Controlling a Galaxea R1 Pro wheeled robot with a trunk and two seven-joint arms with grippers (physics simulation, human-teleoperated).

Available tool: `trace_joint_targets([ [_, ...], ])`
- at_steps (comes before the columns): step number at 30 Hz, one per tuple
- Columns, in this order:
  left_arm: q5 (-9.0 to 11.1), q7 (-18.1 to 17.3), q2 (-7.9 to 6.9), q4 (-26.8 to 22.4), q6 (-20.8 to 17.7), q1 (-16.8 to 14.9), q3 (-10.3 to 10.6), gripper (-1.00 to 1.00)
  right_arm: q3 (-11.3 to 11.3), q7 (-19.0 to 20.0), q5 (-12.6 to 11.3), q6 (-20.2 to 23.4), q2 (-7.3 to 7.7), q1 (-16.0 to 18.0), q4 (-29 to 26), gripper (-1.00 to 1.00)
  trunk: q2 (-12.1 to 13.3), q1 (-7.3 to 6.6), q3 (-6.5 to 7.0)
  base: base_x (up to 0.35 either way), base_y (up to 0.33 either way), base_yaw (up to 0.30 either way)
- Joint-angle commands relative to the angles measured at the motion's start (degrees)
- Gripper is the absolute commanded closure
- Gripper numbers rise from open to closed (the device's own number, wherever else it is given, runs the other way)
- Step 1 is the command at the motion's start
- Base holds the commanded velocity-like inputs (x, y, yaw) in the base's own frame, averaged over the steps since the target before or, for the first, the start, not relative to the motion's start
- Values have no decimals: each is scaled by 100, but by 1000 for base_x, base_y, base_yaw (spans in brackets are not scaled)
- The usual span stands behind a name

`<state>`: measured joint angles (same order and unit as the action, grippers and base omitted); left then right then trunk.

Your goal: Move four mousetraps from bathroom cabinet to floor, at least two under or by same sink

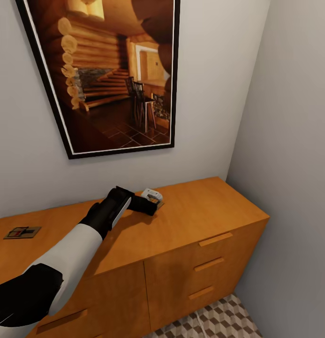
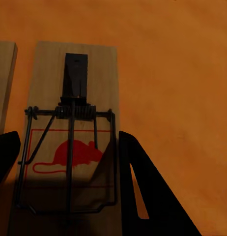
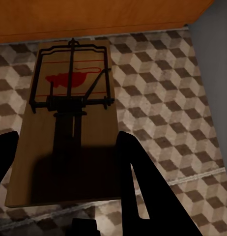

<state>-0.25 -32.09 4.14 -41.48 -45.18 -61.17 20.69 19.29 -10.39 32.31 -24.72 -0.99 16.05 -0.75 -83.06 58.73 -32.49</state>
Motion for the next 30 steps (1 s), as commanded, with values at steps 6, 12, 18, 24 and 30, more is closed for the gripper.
trace_joint_targets([
  [6, -19, -16, -1, 176, -35, -1, 10, 100, 31, -15, 39, -16, -2, 3, 5, 100, -2, 0, -7, 0, 0, 0],
  [12, -19, -16, 2, 123, -36, -1, 7, 100, 31, -15, 39, -16, -1, 3, 5, 100, -2, 0, -7, 0, 0, 0],
  [18, -19, -3, 8, -110, -54, -1, 5, 100, 31, -15, 41, -16, -7, 2, 5, 100, -2, 0, -7, 0, 0, 0],
  [24, -19, 1, 8, -417, -85, -1, -1, 100, 31, -15, 39, -16, -7, 3, 5, 100, -2, 0, -7, 0, 0, 0],
  [30, -17, 9, 8, -788, -100, -1, -3, 100, 31, -15, 39, -16, -7, 3, 5, 100, -2, 0, -7, 0, 0, 0],
])
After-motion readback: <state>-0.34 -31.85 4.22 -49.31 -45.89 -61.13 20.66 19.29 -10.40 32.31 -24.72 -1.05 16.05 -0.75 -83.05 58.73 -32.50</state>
